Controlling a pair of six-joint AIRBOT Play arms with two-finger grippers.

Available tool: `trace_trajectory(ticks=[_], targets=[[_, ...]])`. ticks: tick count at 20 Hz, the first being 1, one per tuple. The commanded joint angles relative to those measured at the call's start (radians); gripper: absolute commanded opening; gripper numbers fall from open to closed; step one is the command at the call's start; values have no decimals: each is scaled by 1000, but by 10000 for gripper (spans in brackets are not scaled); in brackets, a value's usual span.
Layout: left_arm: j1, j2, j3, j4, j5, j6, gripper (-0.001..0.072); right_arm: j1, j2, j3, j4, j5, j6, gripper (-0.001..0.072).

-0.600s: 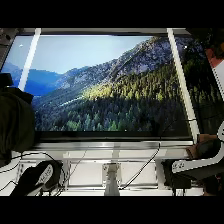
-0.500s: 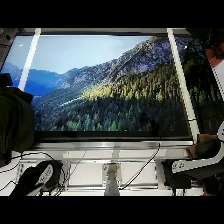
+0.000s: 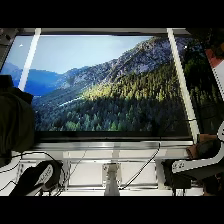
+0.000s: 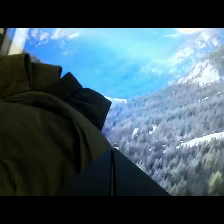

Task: Fold the clothes and pants, and hang the long-sleeved shirts on hangers.

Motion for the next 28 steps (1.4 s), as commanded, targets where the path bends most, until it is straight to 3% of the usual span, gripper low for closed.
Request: trace_trajectory(ticks=[1, 6, 14, 15, 16, 17, 18, 21, 24, 28], targets=[[0, -13, -11, 1, 14, 0, 9, 1, 0, 1, 0, 0, 0, 43], [1, -13, -71, 27, 43, 0, 10, 1, 0, 1, 1, 0, 0, 43], [1, -13, -327, 344, 31, -31, 29, 1, 0, 1, 4, -32, 2, 46], [1, -13, -365, 411, 3, -79, 209, 1, 0, 1, 4, -32, 2, 95], [1, -13, -394, 470, -29, -134, 492, 3, 0, 0, 2, -33, 2, 215], [2, -13, -411, 520, -51, -196, 564, 7, 0, -6, 2, -34, 2, 368], [2, -14, -423, 554, -68, -254, 565, 11, 0, -18, 0, -35, 2, 452], [33, -45, -428, 547, -49, -383, 566, 32, 0, -54, -25, -32, 2, 456], [120, -85, -429, 546, -42, -594, 561, 64, -1, -59, -74, -30, 2, 456], [278, -115, -429, 444, -60, -550, 553, 109, -1, -59, -80, -33, 2, 459]])
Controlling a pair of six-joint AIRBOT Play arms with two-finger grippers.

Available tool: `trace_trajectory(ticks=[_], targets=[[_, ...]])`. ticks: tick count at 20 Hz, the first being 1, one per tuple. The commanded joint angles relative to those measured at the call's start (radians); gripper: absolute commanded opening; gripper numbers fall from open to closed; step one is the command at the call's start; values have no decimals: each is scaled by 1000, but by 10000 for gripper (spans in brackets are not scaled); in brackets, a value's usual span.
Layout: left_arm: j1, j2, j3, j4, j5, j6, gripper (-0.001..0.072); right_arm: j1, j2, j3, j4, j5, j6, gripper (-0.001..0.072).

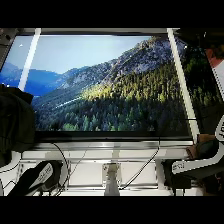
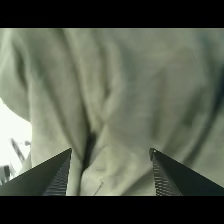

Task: Fold the clothes and pants, and hang the long-sleeved shirts on hangers.

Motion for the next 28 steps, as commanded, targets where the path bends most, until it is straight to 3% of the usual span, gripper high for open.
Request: trace_trajectory(ticks=[1, 2, 6, 13, 14, 15, 16, 17, 20, 22, 24, 25, 28], targets=[[127, -20, -3, -112, -32, -22, 514, 39, -1, -3, -20, -8, 0, 494], [151, -20, -3, -152, -59, -20, 501, 47, -1, -3, -21, -15, 0, 540], [191, -27, -3, -344, -174, 32, 465, 69, -1, -3, -26, -20, 0, 550], [191, -142, -3, -375, -219, 50, 459, 71, 0, -3, -26, -10, 0, 537], [191, -149, -2, -375, -230, 50, 308, 71, 0, -3, -25, -5, 0, 535], [191, -149, -2, -376, -245, 48, 66, 71, 0, -3, -25, 8, 0, 474], [190, -144, 1, -375, -253, 50, 11, 71, 0, -3, -25, 21, 0, 248], [190, -133, 2, -375, -262, 50, 11, 71, 0, -3, -26, 33, 0, 35], [189, -65, 2, -418, -271, 86, 10, 71, 0, -3, -51, 34, -1, 42], [183, 22, 2, -588, -296, 216, 9, 71, 0, -3, -125, 32, -1, 42], [166, 142, 3, -896, -351, 401, 8, 71, 0, -3, -190, 29, 0, 41], [145, 201, 9, -1029, -374, 445, 8, 71, 0, -3, -206, 18, 0, 41], [11, 353, 71, -1328, -418, 449, 9, 71, 0, -3, -255, -51, 0, 42]])
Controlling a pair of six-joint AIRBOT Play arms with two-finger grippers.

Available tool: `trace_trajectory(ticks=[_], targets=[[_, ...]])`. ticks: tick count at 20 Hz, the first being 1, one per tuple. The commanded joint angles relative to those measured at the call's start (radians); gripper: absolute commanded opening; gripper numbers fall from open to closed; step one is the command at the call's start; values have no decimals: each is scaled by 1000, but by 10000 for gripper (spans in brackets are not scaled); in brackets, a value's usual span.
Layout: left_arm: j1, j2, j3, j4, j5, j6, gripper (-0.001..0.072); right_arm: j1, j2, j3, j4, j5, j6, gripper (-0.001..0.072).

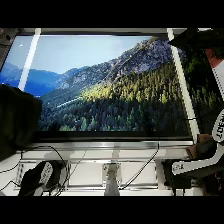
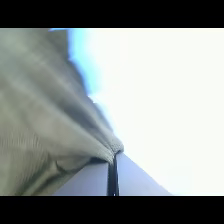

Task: Fold the clothes and pants, and hang the long-sleeved shirts on hangers.

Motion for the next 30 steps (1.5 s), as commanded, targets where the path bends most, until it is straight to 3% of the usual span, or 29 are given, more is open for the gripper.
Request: trace_trajectory(ticks=[1, 4, 6, 9, 12, 18, 19, 20, 21, 22, 23, 27, 30], targets=[[-170, 168, 65, -452, -115, 82, 8, 1, 0, 0, -111, -79, 1, 41], [-478, 211, 159, -494, -348, 56, 9, -10, 1, 0, -273, -151, 39, 41], [-701, 182, 232, -473, -484, 57, 8, -53, 6, 0, -392, -180, 121, 40], [-930, 50, 333, -452, -526, 67, 8, -179, 32, 6, -480, -195, 235, 41], [-1062, -143, 380, -444, -525, 72, 8, -301, 61, 6, -481, -140, 234, 41], [-1162, -483, 380, -433, -460, 57, 10, -427, 65, 5, -350, -105, 240, 42], [-1175, -534, 380, -434, -460, 57, 88, -430, 65, 5, -304, -123, 248, 44], [-1184, -568, 380, -434, -461, 57, 293, -430, 65, 5, -271, -133, 265, 87], [-1186, -592, 380, -434, -460, 57, 486, -425, 64, 5, -241, -137, 265, 202], [-1185, -603, 380, -433, -457, 57, 509, -417, 64, 5, -236, -143, 264, 304], [-1183, -603, 380, -433, -457, 58, 509, -409, 64, 5, -237, -145, 264, 324], [-1116, -557, 380, -407, -428, 140, 506, -398, 64, 5, -238, -139, 262, 323], [-1026, -524, 380, -318, -320, 140, 495, -392, 64, -9, -239, -109, 259, 312]])
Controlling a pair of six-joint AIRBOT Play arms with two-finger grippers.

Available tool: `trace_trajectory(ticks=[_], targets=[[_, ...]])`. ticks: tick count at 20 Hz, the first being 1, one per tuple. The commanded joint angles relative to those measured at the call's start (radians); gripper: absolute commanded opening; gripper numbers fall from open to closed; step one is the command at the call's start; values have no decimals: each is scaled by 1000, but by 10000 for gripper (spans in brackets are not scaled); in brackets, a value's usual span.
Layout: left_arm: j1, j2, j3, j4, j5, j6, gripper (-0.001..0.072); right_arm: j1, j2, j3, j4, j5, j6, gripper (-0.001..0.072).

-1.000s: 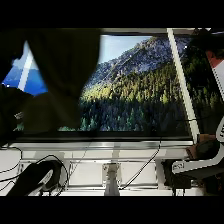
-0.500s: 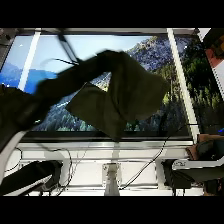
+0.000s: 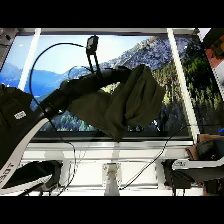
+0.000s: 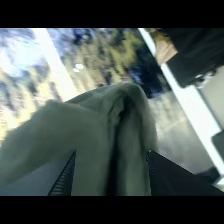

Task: Fold the clothes and pants, and hang the long-sleeved shirts on hangers.

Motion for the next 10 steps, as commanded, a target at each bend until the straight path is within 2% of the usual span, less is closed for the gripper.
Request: trace_trajectory(ticks=[1, 2, 3, 5, 8, 10], targets=[[99, 27, 1, 81, 134, 25, 386, 10, 0, -21, 1, 32, -3, 240], [137, 31, 1, 85, 183, 25, 140, 17, 0, -35, -6, 43, -14, 44], [173, 33, 1, 85, 222, 25, 14, 27, 0, -51, -14, 51, -27, 42], [248, 34, 1, 107, 295, 28, 10, 51, 0, -89, -14, 68, -64, 40], [326, 35, -2, 358, 499, 12, 9, 73, 0, -192, 24, 109, -136, 38], [370, 53, -58, 432, 593, 31, 8, 73, 0, -297, 109, 150, -195, 38]])
